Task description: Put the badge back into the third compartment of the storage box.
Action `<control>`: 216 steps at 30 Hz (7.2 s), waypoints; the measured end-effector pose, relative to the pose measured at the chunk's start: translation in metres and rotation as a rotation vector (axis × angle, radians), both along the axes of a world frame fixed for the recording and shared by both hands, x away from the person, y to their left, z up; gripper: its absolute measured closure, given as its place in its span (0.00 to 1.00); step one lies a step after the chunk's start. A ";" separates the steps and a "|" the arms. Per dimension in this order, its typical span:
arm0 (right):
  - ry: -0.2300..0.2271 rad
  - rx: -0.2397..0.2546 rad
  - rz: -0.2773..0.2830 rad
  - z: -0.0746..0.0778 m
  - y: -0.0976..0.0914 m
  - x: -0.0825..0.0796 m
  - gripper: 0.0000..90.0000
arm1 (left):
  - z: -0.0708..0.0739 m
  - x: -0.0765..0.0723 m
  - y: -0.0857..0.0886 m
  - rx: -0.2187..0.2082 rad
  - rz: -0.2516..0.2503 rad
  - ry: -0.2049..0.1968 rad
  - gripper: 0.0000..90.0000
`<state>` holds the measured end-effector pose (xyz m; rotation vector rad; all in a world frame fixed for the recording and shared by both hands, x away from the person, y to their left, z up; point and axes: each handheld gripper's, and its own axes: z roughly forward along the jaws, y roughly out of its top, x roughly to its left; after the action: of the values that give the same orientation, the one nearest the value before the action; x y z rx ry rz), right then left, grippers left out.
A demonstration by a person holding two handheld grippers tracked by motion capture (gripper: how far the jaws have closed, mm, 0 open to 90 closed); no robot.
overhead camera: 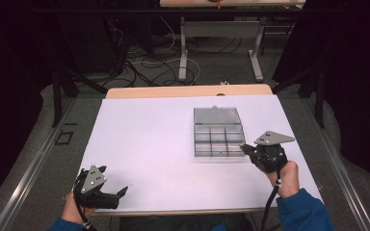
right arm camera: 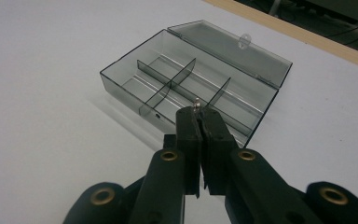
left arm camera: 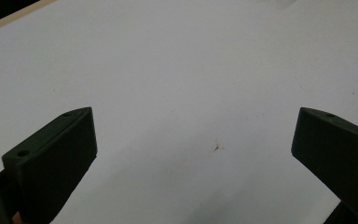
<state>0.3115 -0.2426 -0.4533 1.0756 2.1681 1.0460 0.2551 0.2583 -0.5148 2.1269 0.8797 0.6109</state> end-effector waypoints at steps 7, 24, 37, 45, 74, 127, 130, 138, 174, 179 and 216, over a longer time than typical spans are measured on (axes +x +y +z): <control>-0.009 0.008 -0.014 0.002 0.002 0.008 0.97 | 0.000 0.000 0.000 -0.001 0.001 -0.001 0.00; -0.018 0.010 -0.031 0.003 0.007 0.031 0.97 | 0.000 0.000 0.000 -0.001 0.001 0.000 0.00; -0.015 0.001 -0.035 0.001 0.014 0.049 0.97 | 0.000 0.000 0.000 0.000 0.003 0.000 0.00; -0.004 0.001 -0.044 -0.002 0.019 0.060 0.97 | 0.000 0.000 0.000 -0.002 0.004 0.000 0.00; 0.059 0.005 -0.101 -0.023 0.017 0.097 0.97 | 0.000 0.000 0.000 -0.002 -0.004 0.012 0.00; 0.164 -0.063 -0.172 -0.068 0.017 0.135 0.97 | -0.001 0.001 -0.001 -0.001 -0.012 0.019 0.00; 0.168 -0.068 -0.167 -0.069 0.017 0.135 0.97 | -0.001 0.000 -0.001 -0.001 -0.011 0.017 0.00; 0.170 -0.101 -0.174 -0.076 0.020 0.136 0.97 | 0.000 0.000 -0.001 0.000 -0.013 0.017 0.00; 0.194 0.071 0.001 -0.045 0.011 0.100 0.15 | 0.001 -0.001 0.000 0.011 -0.013 0.001 0.00; 0.181 0.082 0.069 -0.036 0.011 0.081 0.04 | 0.000 -0.002 0.000 0.007 -0.014 -0.005 0.00; 0.133 0.052 0.134 -0.031 -0.010 -0.002 0.00 | 0.000 -0.002 -0.001 0.003 -0.013 0.008 0.00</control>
<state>0.3095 -0.2523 -0.4843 1.0625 2.3592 1.1241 0.2534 0.2568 -0.5145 2.1374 0.8694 0.5979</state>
